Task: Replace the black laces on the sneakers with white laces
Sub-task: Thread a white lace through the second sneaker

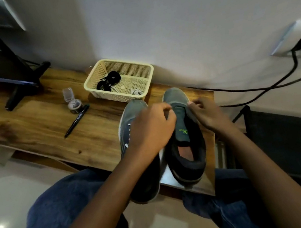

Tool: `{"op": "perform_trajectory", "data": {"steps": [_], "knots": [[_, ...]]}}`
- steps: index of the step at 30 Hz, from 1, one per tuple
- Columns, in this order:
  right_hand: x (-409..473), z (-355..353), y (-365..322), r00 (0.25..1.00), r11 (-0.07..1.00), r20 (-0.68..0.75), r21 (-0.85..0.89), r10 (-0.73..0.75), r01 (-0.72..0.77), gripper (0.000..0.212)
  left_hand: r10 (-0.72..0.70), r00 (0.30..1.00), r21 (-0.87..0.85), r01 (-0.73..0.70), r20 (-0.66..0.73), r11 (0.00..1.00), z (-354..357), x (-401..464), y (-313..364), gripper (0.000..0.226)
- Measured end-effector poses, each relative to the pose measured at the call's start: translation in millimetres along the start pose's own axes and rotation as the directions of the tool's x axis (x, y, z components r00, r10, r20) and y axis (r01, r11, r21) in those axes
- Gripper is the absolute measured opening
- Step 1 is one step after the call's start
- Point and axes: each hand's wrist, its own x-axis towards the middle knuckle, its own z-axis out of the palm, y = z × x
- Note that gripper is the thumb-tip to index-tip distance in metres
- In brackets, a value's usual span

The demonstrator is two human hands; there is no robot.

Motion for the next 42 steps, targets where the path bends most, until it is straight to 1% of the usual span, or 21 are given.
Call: {"op": "perform_trajectory", "data": {"steps": [1, 3, 5, 7, 10, 13, 15, 17, 19, 22, 24, 26, 27, 28, 30, 32, 34, 35, 37, 40, 42], "knots": [[1.7, 1.7, -6.0, 0.993, 0.997, -0.093, -0.003, -0.072, 0.072, 0.029, 0.004, 0.998, -0.014, -0.005, -0.055, 1.0, -7.8, 4.9, -4.8, 0.027], [2.3, 2.9, -21.9, 0.962, 0.982, -0.203, 0.019, -0.182, 0.189, 0.021, -0.056, 0.996, -0.101, 0.05, -0.064, 0.994, -19.2, 19.4, -17.1, 0.023], [8.9, 8.8, -47.1, 0.934, 0.951, -0.188, -0.018, -0.305, 0.307, 0.021, -0.154, 0.988, -0.304, 0.144, -0.007, 0.942, -25.3, 36.8, -33.6, 0.021], [30.0, 20.6, -73.7, 0.897, 0.903, -0.113, -0.099, -0.428, 0.419, 0.02, -0.236, 0.972, -0.497, 0.21, 0.011, 0.842, -28.8, 49.2, -45.8, 0.016], [80.9, 46.5, -105.7, 0.846, 0.806, 0.075, -0.27, -0.528, 0.527, 0.028, -0.316, 0.949, -0.615, 0.252, 0.005, 0.747, -31.9, 58.8, -56.9, 0.01], [120.8, 72.0, -121.5, 0.808, 0.647, 0.351, -0.484, -0.474, 0.59, 0.046, -0.387, 0.922, -0.708, 0.263, -0.016, 0.656, -38.5, 65.4, -66.5, 0.013], [133.0, 88.0, -125.1, 0.768, 0.515, 0.517, -0.572, -0.379, 0.639, 0.047, -0.443, 0.896, -0.755, 0.272, -0.027, 0.597, -44.7, 68.0, -71.8, 0.014], [139.9, 101.9, -121.5, 0.742, 0.467, 0.586, -0.583, -0.326, 0.665, 0.039, -0.473, 0.881, -0.795, 0.275, -0.018, 0.541, -48.9, 69.0, -75.6, 0.014], [144.9, 108.9, -115.2, 0.759, 0.506, 0.547, -0.571, -0.352, 0.647, 0.031, -0.479, 0.878, -0.802, 0.29, 0.006, 0.522, -51.1, 68.4, -75.0, 0.014], [144.4, 96.9, -111.4, 0.81, 0.645, 0.337, -0.491, -0.48, 0.586, 0.021, -0.465, 0.884, -0.796, 0.315, 0.047, 0.517, -50.0, 66.7, -70.4, 0.009], [134.0, 76.2, -110.7, 0.848, 0.781, 0.131, -0.34, -0.513, 0.524, 0.015, -0.457, 0.887, -0.793, 0.324, 0.065, 0.516, -47.2, 66.4, -67.6, 0.009], [114.3, 51.3, -107.7, 0.888, 0.884, -0.04, -0.126, -0.457, 0.45, 0.004, -0.458, 0.886, -0.788, 0.33, 0.07, 0.52, -42.3, 65.9, -64.0, 0.011], [101.4, 40.3, -105.0, 0.914, 0.917, -0.076, 0.007, -0.398, 0.4, 0.003, -0.457, 0.886, -0.784, 0.336, 0.076, 0.521, -39.4, 65.1, -61.7, 0.012], [86.4, 30.9, -102.1, 0.939, 0.928, -0.079, 0.145, -0.335, 0.344, 0.003, -0.45, 0.889, -0.781, 0.341, 0.086, 0.523, -35.7, 64.0, -59.1, 0.013], [53.9, 15.6, -95.1, 0.972, 0.896, -0.042, 0.38, -0.231, 0.229, 0.004, -0.409, 0.905, -0.746, 0.355, 0.122, 0.564, -29.0, 60.5, -48.8, 0.018], [24.5, 5.7, -89.6, 0.987, 0.85, 0.004, 0.507, -0.163, 0.139, 0.007, -0.338, 0.919, -0.707, 0.375, 0.201, 0.599, -21.8, 56.8, -36.9, 0.027], [4.9, 1.8, -84.3, 0.991, 0.817, 0.036, 0.57, -0.128, 0.084, 0.013, -0.243, 0.919, -0.755, 0.393, 0.309, 0.525, -18.0, 50.9, -23.1, 0.031], [-1.6, 1.1, -82.2, 0.993, 0.803, 0.047, 0.593, -0.111, 0.062, 0.013, -0.195, 0.925, -0.79, 0.379, 0.325, 0.482, -16.3, 48.5, -17.4, 0.029], [-8.3, -0.6, -76.7, 0.995, 0.778, 0.052, 0.627, -0.085, 0.034, 0.014, -0.163, 0.944, -0.824, 0.329, 0.286, 0.461, -9.3, 47.8, -12.3, 0.022], [-5.4, -5.9, -68.6, 0.996, 0.778, 0.059, 0.628, -0.068, 0.016, 0.017, -0.277, 0.924, -0.847, 0.359, 0.264, 0.391, -4.7, 53.7, -15.9, 0.011], [-0.3, -13.2, -61.8, 0.995, 0.801, 0.065, 0.599, -0.073, 0.02, 0.019, -0.344, 0.882, -0.868, 0.42, 0.321, 0.266, -6.6, 59.0, -21.2, 0.013]]}}
